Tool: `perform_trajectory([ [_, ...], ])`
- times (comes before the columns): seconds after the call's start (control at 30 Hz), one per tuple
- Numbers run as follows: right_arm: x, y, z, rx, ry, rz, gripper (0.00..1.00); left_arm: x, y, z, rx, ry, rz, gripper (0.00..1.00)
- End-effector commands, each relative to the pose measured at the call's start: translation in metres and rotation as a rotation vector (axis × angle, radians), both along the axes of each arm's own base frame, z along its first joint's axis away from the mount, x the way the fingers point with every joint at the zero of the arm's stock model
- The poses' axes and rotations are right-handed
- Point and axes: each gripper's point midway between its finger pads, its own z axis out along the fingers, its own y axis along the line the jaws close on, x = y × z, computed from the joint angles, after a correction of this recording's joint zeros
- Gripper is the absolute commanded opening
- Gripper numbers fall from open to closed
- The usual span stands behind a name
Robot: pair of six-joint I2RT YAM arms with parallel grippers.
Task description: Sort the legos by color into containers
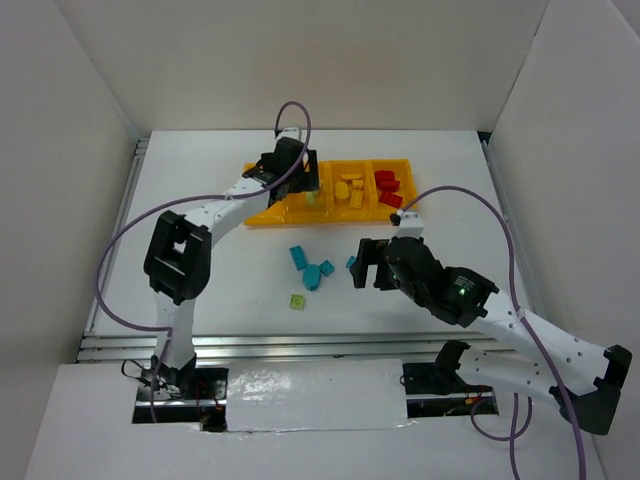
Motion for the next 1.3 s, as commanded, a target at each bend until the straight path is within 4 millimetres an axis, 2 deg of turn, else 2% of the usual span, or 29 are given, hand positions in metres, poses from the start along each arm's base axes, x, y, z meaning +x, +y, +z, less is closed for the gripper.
perform_trajectory([
  [0.0,-0.001,-0.007,0.005,-0.005,-0.017,-0.005,1.0,-0.006,0.005,0.07,-0.055,-0.116,0.019,0.99],
  [0.07,-0.001,-0.007,0.006,-0.001,-0.02,-0.007,1.0,-0.019,0.014,0.076,-0.05,-0.099,0.048,0.99],
  [0.1,-0.001,-0.008,0.006,0.0,-0.021,-0.009,1.0,-0.033,0.02,0.061,-0.028,-0.058,0.052,0.99],
  [0.13,-0.001,-0.008,0.006,0.001,-0.022,-0.011,1.0,-0.049,0.026,0.076,-0.037,-0.07,0.057,0.99],
  [0.17,-0.001,-0.008,0.005,0.0,-0.02,-0.013,1.0,-0.064,0.024,0.075,-0.032,-0.063,0.042,0.99],
  [0.2,-0.002,-0.008,0.004,-0.001,-0.017,-0.012,1.0,-0.087,0.028,0.047,-0.006,-0.002,0.021,1.0],
  [0.23,-0.002,-0.008,0.004,-0.001,-0.015,-0.013,1.0,-0.104,0.028,0.064,-0.037,-0.026,-0.013,0.99],
  [0.27,-0.002,-0.008,0.003,-0.003,-0.014,-0.013,1.0,-0.125,0.018,0.06,-0.05,-0.012,-0.071,0.99],
  [0.3,-0.002,-0.008,0.002,-0.003,-0.007,-0.013,1.0,-0.154,0.016,0.05,-0.063,0.021,-0.134,0.99],
  [0.33,-0.002,-0.008,0.001,-0.003,-0.005,-0.012,1.0,-0.176,0.002,0.046,-0.069,0.035,-0.204,0.99],
  [0.37,-0.002,-0.009,0.002,-0.003,-0.005,-0.014,1.0,-0.2,0.005,0.023,-0.059,0.087,-0.23,0.99],
  [0.4,-0.003,-0.008,0.002,0.001,-0.002,-0.012,1.0,-0.216,0.001,0.018,-0.078,0.101,-0.263,0.99],
  [0.43,-0.003,-0.008,0.002,0.006,-0.003,-0.011,1.0,-0.235,-0.006,0.026,-0.114,0.085,-0.311,1.0],
  [0.47,-0.003,-0.008,0.001,0.007,-0.002,-0.014,1.0,-0.252,-0.006,0.01,-0.131,0.118,-0.33,0.99],
  [0.53,-0.003,-0.007,-0.001,0.011,0.002,-0.015,1.0,-0.276,-0.012,0.004,-0.167,0.141,-0.375,0.99],
  [0.57,-0.003,-0.006,-0.003,0.007,0.007,-0.016,1.0,-0.285,-0.011,-0.01,-0.165,0.166,-0.386,0.99],
  [0.67,-0.003,-0.004,-0.009,0.002,0.026,-0.018,1.0,-0.303,-0.013,-0.037,-0.119,0.22,-0.393,0.99],
  [0.7,-0.003,-0.003,-0.01,0.005,0.031,-0.018,1.0,-0.306,-0.015,-0.05,-0.093,0.245,-0.394,0.98],
  [0.8,-0.004,-0.002,-0.012,0.003,0.043,-0.011,1.0,-0.309,-0.018,-0.07,-0.047,0.269,-0.376,0.97],
  [1.0,-0.005,-0.001,-0.009,-0.002,0.041,0.0,1.0,-0.301,-0.022,-0.081,-0.028,0.265,-0.323,0.94],
  [1.27,-0.005,0.003,-0.013,-0.002,0.044,0.023,1.0,-0.293,-0.007,-0.112,0.105,0.317,-0.222,0.83],
])
